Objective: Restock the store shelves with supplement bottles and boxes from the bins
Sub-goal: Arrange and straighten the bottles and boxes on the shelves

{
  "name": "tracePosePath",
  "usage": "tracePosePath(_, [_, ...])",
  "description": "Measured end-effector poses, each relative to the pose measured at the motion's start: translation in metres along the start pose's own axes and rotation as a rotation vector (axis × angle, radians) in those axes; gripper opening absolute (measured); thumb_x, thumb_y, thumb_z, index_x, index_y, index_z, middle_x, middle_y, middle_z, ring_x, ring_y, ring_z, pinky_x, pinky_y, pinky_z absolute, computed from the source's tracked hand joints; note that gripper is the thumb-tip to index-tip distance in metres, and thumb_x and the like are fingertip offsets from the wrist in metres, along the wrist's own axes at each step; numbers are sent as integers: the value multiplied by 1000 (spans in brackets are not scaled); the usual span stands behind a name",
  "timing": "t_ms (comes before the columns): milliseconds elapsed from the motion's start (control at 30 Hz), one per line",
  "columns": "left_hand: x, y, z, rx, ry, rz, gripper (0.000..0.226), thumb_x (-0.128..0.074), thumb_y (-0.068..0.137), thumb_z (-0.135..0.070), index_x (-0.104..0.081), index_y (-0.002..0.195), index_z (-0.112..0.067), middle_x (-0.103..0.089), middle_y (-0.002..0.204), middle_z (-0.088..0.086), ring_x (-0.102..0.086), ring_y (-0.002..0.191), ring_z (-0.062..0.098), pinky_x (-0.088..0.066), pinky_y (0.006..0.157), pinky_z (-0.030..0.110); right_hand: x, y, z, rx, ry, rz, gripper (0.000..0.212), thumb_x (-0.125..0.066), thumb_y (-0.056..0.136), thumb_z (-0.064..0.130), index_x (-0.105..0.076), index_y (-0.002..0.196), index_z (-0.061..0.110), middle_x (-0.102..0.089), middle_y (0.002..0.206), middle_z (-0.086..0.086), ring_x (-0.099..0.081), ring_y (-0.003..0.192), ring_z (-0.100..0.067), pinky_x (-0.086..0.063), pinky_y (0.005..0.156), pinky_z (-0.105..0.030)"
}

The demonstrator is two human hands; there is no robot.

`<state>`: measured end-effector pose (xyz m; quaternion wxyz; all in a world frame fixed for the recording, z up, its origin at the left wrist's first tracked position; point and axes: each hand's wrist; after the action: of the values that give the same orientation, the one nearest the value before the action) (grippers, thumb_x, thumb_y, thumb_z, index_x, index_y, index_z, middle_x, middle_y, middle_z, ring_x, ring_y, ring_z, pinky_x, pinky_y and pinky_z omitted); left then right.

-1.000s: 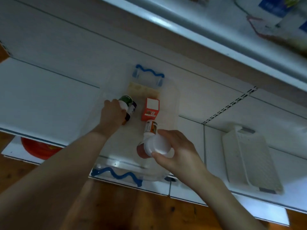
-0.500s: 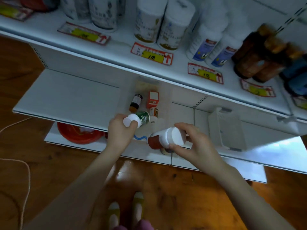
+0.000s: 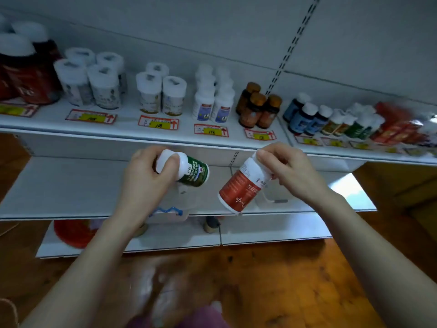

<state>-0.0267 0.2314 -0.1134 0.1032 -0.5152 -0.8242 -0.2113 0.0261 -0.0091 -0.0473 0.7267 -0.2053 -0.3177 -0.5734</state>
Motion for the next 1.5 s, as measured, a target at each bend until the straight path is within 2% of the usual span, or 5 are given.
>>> tracePosePath(500, [-194, 15, -143, -312, -73, 183, 60, -43, 60, -58, -68, 91, -13, -64, 87, 4, -55, 85, 22, -34, 69, 25, 214, -61, -109, -170, -82, -370, 8, -64, 84, 33, -63, 91, 29, -61, 86, 16, -56, 78, 2, -43, 63, -10])
tracePosePath(667, [-283, 4, -206, -380, -128, 249, 47, -48, 61, -56, -63, 87, -21, -57, 80, -5, -47, 78, 12, -31, 61, 6, 298, -83, -176, -238, -90, -516, 14, -65, 82, 37, -66, 92, 28, -66, 94, 8, -61, 89, -12, -49, 73, -27])
tracePosePath(1100, [-457, 34, -297, -460, -157, 394, 31, -63, 67, -44, -63, 77, -15, -62, 75, -1, -55, 73, 22, -42, 64, 35, 412, -53, -298, -360, -106, -727, 33, -62, 83, 40, -65, 105, 15, -66, 100, -3, -60, 84, -12, -38, 56, -13])
tracePosePath(1233, [-504, 58, -319, -464, -151, 376, 11, -73, 77, -20, -62, 77, -20, -58, 73, -10, -53, 72, 15, -39, 61, 21, 449, -18, -322, -332, -125, -813, 36, -60, 84, 40, -63, 109, 15, -63, 100, 1, -60, 88, -15, -47, 66, -22])
tracePosePath(1500, [-577, 77, -355, -484, -174, 490, 11, -62, 65, -42, -61, 70, -32, -62, 74, -20, -54, 70, -15, -36, 57, 0, 516, 43, -374, -309, -85, -958, 40, -59, 84, 43, -57, 111, 13, -61, 96, 1, -61, 89, -17, -51, 75, -31])
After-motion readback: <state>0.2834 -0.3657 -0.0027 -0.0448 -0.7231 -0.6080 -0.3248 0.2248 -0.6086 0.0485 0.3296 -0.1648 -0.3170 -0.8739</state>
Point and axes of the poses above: each hand's wrist, its own y-axis towards the middle knuckle, its own x-axis out of the back of the hand, z = x × y
